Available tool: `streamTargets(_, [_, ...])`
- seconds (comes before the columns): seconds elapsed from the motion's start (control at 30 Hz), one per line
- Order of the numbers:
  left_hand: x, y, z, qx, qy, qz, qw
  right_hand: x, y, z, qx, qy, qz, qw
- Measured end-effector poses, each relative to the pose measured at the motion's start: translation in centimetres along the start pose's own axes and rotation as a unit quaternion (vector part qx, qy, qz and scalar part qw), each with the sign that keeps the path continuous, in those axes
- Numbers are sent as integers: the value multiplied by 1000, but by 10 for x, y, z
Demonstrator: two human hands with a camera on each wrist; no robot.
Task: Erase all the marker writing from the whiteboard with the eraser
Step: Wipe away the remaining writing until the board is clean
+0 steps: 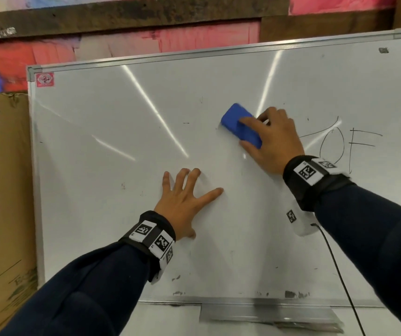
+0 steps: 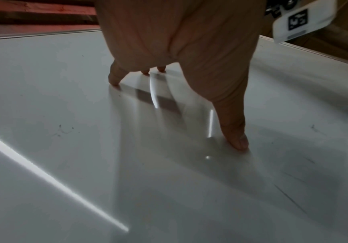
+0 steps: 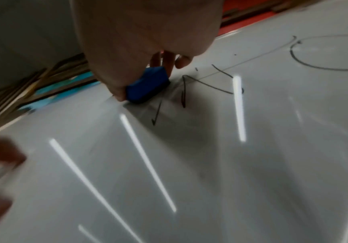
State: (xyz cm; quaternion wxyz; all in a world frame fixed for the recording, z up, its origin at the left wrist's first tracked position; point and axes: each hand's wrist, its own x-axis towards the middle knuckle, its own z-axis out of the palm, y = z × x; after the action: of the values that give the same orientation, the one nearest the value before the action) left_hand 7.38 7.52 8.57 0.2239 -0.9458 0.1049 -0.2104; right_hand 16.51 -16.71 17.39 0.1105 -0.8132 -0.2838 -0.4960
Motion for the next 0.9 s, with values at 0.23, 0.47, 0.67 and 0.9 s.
streamTargets(0.23, [1,1,2,2,-1,-5,1000,-9,-34,22,-24,-56,-106,993])
streamTargets(0.47, [-1,2,0,-7,-4,-9,1000,20,-38,20,3,8,19,1000])
streamTargets(0.67, [-1,1,3,-19,-10,-11,1000,17,-63,34,-54,-109,-242,963])
streamTargets(0.9, [-2,-2,3,-13,-1,-5,1000,33,-65,33,-12,-35,-81,996])
